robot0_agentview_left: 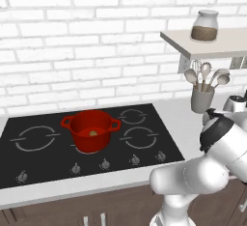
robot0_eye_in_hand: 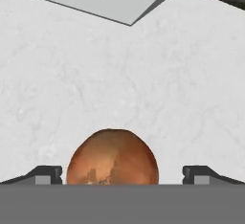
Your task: Put the onion and potato in the pot. Retrieve the spatula and lightly stir the vegetables in the pot.
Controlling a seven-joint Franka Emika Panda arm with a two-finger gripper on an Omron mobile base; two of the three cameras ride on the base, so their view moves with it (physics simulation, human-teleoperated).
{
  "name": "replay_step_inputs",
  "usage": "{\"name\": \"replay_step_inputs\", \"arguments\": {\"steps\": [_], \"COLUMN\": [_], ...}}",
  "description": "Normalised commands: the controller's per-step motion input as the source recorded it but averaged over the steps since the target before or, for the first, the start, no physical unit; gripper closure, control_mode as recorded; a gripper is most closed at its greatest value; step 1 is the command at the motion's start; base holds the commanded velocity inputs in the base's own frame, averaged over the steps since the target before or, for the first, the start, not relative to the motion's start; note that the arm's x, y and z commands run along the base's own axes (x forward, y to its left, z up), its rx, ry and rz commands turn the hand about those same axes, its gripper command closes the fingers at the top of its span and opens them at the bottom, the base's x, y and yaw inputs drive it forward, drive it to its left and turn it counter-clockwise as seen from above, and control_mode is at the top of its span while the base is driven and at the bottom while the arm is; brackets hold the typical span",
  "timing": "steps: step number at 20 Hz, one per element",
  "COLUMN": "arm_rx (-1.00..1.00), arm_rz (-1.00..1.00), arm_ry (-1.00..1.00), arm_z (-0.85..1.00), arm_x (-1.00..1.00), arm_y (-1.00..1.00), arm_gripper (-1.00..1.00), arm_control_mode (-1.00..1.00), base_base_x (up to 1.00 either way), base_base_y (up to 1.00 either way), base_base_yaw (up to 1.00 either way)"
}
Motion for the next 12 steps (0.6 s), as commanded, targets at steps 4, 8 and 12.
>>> {"name": "replay_step_inputs", "arguments": {"steps": [4, 8, 12], "arm_rx": [0.01, 0.02, 0.03], "arm_rz": [0.0, 0.0, 0.0], "arm_ry": [0.0, 0.0, 0.0], "arm_z": [-0.23, -0.21, -0.16], "arm_x": [0.0, 0.0, 0.0], "arm_y": [0.0, 0.0, 0.0], "arm_gripper": [-1.0, -1.0, -1.0], "arm_control_mode": [-1.0, -1.0, -1.0], "base_base_x": [0.0, 0.0, 0.0], "base_base_y": [0.0, 0.0, 0.0], "base_base_yaw": [0.0, 0.0, 0.0]}}
